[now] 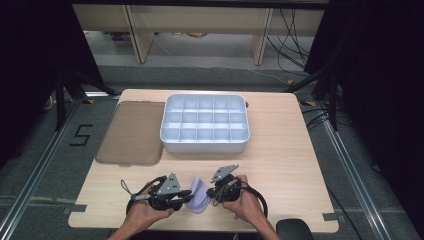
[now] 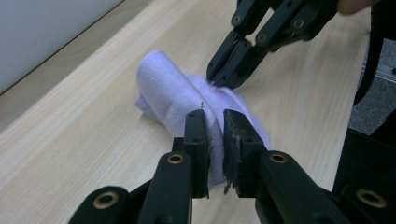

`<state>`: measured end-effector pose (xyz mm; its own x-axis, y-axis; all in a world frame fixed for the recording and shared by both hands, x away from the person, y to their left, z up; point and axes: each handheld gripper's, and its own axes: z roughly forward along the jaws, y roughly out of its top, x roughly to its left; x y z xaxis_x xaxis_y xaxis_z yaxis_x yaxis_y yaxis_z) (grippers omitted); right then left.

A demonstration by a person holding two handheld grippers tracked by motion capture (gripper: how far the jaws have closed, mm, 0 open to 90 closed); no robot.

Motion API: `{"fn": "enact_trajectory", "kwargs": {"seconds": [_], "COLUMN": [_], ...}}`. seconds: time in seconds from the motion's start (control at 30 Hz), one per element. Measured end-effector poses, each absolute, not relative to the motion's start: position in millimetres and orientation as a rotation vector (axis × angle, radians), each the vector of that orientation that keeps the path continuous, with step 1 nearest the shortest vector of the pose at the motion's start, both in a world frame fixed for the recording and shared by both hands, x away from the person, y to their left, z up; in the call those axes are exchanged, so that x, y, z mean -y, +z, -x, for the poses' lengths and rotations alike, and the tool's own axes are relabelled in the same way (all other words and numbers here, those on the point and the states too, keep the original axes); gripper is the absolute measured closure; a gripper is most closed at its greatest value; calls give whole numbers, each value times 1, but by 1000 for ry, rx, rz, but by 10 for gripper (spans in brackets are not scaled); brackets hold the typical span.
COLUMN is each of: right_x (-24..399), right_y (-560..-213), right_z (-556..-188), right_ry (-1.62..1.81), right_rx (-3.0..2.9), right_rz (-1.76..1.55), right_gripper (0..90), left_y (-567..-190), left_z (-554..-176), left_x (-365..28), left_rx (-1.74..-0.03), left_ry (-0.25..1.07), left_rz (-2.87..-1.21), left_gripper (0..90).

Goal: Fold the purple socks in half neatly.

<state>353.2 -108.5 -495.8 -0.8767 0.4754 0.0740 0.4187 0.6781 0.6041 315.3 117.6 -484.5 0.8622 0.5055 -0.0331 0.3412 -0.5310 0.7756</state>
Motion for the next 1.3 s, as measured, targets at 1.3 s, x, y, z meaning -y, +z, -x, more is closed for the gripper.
{"fn": "enact_trajectory", "kwargs": {"seconds": [1.3], "right_x": [96], "right_y": [-485], "right_z": [-361], "right_ry": [1010], "right_rx": [-2757], "right_rz": [-722], "right_gripper": [873], "left_y": [-481], "left_z": [-308], "left_x": [-107], "left_rx": [-599], "left_ry": [175], "left_rz": [-2167], "left_gripper": [783]}}
